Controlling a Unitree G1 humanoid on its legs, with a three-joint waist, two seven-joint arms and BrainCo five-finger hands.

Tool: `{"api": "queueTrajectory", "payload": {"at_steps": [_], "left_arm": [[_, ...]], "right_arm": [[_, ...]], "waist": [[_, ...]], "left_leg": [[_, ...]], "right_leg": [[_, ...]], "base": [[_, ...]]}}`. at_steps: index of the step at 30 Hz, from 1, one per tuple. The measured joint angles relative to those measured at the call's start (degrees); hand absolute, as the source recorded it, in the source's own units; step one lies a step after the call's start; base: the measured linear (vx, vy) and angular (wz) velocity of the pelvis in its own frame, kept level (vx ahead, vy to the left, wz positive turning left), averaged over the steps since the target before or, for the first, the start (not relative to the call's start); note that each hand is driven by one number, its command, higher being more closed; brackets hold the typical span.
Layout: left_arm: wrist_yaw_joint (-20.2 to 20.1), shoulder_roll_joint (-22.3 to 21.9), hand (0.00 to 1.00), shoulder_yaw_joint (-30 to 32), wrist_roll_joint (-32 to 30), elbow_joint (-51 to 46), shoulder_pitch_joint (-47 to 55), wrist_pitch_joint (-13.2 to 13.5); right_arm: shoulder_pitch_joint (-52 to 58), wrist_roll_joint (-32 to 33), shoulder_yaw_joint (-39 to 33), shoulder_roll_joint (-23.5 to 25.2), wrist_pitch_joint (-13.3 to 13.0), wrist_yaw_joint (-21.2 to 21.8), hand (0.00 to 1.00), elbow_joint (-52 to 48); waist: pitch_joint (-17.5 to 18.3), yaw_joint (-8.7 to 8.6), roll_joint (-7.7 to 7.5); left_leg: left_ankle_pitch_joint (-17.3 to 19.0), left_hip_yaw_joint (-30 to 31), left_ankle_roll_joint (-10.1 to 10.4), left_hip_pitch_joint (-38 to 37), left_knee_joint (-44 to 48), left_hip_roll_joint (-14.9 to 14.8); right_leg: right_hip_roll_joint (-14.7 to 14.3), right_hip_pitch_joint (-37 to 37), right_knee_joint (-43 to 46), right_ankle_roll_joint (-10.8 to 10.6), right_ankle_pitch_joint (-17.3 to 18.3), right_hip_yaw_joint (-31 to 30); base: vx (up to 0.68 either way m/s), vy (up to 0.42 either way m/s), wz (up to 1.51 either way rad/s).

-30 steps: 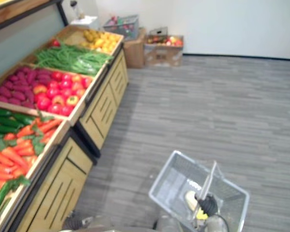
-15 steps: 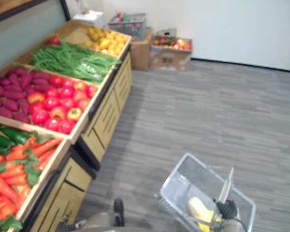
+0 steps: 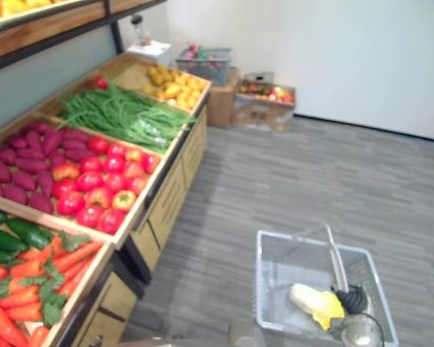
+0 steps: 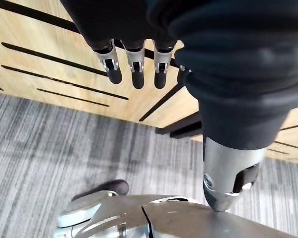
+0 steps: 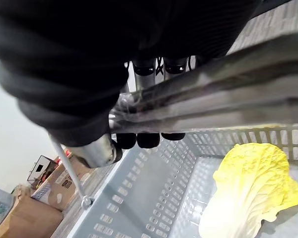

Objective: Pick vegetable in the basket

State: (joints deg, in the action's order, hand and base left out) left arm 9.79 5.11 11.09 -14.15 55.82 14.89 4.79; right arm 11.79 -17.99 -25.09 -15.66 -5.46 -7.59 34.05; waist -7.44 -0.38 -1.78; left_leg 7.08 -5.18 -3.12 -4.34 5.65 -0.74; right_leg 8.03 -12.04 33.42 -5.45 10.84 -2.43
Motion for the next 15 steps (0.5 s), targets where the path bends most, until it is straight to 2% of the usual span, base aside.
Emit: {"api": "queueTrajectory", "payload": {"at_steps": [2,3,4,5,6,7,8,9,10,12,14,15], "left_arm": [[0.0,-0.8,0.0,1.5,0.1,-1.2,-0.5,0.1],[0.1,-0.8,0.0,2.1,0.1,-1.2,-0.8,0.0],[0.2,-0.6,0.0,3.0,0.1,-1.3,-1.3,0.1],[0.3,0.1,0.0,3.1,0.4,-1.8,-1.2,0.1],[0.4,0.6,0.0,3.4,0.4,-2.2,-1.1,0.1],[0.6,-0.4,0.0,4.1,0.5,-1.2,-2.0,-0.2],[0.6,-1.1,0.0,4.4,0.5,-1.3,-2.0,-0.1],[1.1,-2.7,0.0,5.0,0.5,-1.9,-1.9,0.1],[1.3,-3.4,0.0,5.3,0.9,-2.1,-1.7,0.1],[1.3,-4.0,0.0,6.9,2.6,-2.3,-1.7,0.1],[1.4,-4.7,0.0,9.5,2.9,-2.3,-2.2,0.0],[1.4,-4.9,0.0,10.3,3.7,-2.3,-2.3,-0.1]], "right_arm": [[2.5,0.0,-1.0,2.2,0.2,-0.3,1.0,-2.0],[3.5,0.1,-1.2,2.8,0.2,-0.7,1.0,-2.6],[5.2,0.2,-1.8,3.8,0.2,-1.1,1.0,-3.7],[6.9,0.4,-2.9,4.8,0.3,-1.5,1.0,-4.2],[7.6,0.5,-3.7,5.7,0.3,-1.7,1.0,-4.3],[8.0,0.7,-5.9,5.7,1.8,-2.0,1.0,-3.8],[8.5,0.9,-6.7,5.7,2.0,-2.2,1.0,-3.8],[8.4,2.9,-7.9,5.7,2.3,-3.0,1.0,-3.8],[7.8,3.8,-8.2,5.8,2.4,-3.4,1.0,-3.8],[7.3,5.3,-8.6,6.3,2.4,-3.7,1.0,-3.8],[6.4,5.7,-10.3,6.7,2.3,-3.9,1.0,-3.7],[6.0,5.9,-11.4,6.9,2.2,-4.1,1.0,-3.6]], "waist": [[-0.2,0.51,0.13],[0.0,0.56,-0.23],[0.4,0.6,-1.14],[1.2,0.78,-2.88],[1.7,1.11,-4.47],[1.5,1.74,-3.03],[1.9,2.06,-1.66],[1.9,2.47,0.23],[1.9,2.5,1.25],[1.9,2.36,1.56],[1.8,2.14,1.39],[1.7,2.16,1.17]], "left_leg": [[2.9,5.6,2.4,0.3,3.7,-1.6],[3.8,7.4,3.2,1.0,4.7,-1.7],[5.4,10.8,4.7,2.0,6.9,-1.5],[6.7,14.2,6.5,3.3,8.7,-0.7],[7.3,15.6,7.4,3.7,9.1,0.0],[7.9,18.0,9.1,4.8,10.7,-2.2],[7.4,18.8,9.4,5.5,10.6,-3.5],[5.8,20.3,10.0,6.2,9.3,-5.5],[3.4,20.3,10.7,6.9,7.1,-7.1],[-1.0,19.8,11.1,8.4,4.2,-8.8],[-2.8,13.4,8.9,10.6,5.0,-10.4],[-2.6,5.4,7.7,11.5,8.0,-11.4]], "right_leg": [[-1.2,1.1,-8.5,-0.5,-0.5,-5.8],[-1.2,1.5,-9.8,-0.8,-0.7,-7.4],[-1.1,2.4,-11.7,-1.1,-1.2,-10.0],[0.0,3.5,-13.5,-1.3,-2.0,-11.3],[0.9,4.1,-13.9,-2.7,-1.9,-11.3],[-0.1,4.5,-12.1,-4.1,0.0,-6.4],[-0.8,4.7,-11.8,-3.2,0.5,-4.1],[-1.8,4.8,-10.5,-1.7,1.6,-0.3],[-2.0,4.7,-9.7,-0.4,2.5,3.5],[-1.9,4.8,-9.3,1.0,3.3,9.4],[-0.9,5.9,-9.8,1.9,3.8,15.0],[0.2,6.8,-10.2,2.3,3.9,17.6]], "base": [[0.23,-0.306,1.08],[0.2,-0.402,1.4],[0.21,-0.478,1.61],[0.22,-0.515,1.61],[0.29,-0.646,1.57],[0.24,-0.528,1.2],[0.25,-0.589,1.47],[0.13,-0.368,1.44],[0.11,-0.433,1.47],[0.06,-0.391,1.55],[0.01,-0.23,1.45],[-0.05,-0.124,1.25]]}}
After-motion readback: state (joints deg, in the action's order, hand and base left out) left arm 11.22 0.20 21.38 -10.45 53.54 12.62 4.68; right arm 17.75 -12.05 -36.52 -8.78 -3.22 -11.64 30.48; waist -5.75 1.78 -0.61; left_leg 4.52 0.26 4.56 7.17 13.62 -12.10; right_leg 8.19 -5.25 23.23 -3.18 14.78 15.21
